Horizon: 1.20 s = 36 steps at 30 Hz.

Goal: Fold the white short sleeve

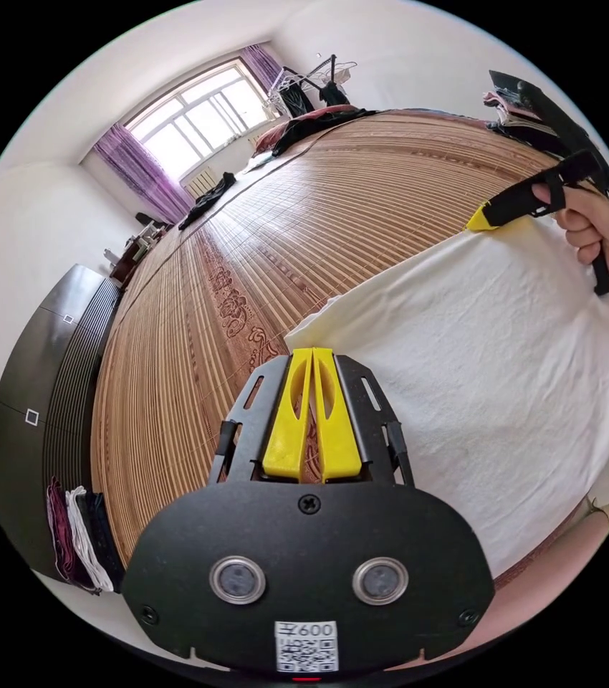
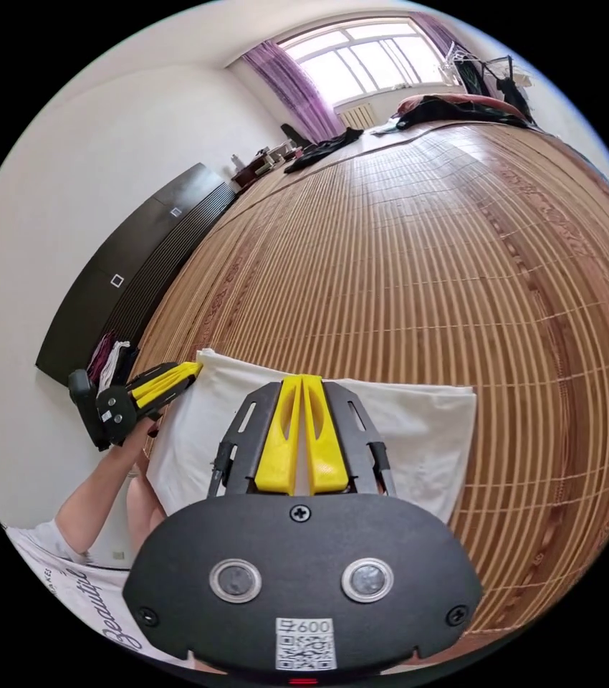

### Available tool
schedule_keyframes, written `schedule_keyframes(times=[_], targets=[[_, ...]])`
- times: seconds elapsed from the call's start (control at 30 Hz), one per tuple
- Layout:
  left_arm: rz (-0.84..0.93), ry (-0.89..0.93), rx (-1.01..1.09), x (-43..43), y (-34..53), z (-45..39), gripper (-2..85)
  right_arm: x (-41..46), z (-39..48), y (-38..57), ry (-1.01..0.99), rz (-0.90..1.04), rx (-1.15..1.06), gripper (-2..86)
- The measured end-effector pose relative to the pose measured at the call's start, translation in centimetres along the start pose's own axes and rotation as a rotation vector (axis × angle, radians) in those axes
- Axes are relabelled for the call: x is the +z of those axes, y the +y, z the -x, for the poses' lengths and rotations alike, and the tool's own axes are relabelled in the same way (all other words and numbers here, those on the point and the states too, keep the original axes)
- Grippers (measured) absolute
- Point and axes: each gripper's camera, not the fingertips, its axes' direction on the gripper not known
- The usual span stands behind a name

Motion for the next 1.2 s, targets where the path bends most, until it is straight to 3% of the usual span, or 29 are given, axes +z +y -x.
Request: schedule_keyframes(times=[0.3,0.4,0.63,0.8,1.07,1.2], targets=[[-0.004,0.021,-0.014,2.4,2.4,1.3,0.7,-9.7,-3.6,-0.6,0.154,-0.116,0.157,-0.4],[-0.007,0.026,-0.018,3.1,3.2,1.7,0.6,-12.6,-2.9,-0.4,0.040,-0.173,0.105,-0.8],[-0.011,0.023,-0.018,4.5,4.7,2.6,0.6,-6.2,7.1,-2.9,-0.111,0.144,-0.232,-0.9],[-0.012,0.046,-0.030,5.3,5.5,3.7,0.6,-3.4,8.2,-4.0,-0.128,0.287,-0.227,-0.9],[-0.017,0.031,-0.025,6.2,6.7,4.2,0.6,-10.9,-4.1,-3.8,-0.097,0.054,0.135,-0.9],[-0.018,0.014,-0.017,6.4,7.1,4.1,0.6,-13.3,-6.5,-2.7,-0.017,-0.028,0.142,-0.9]])
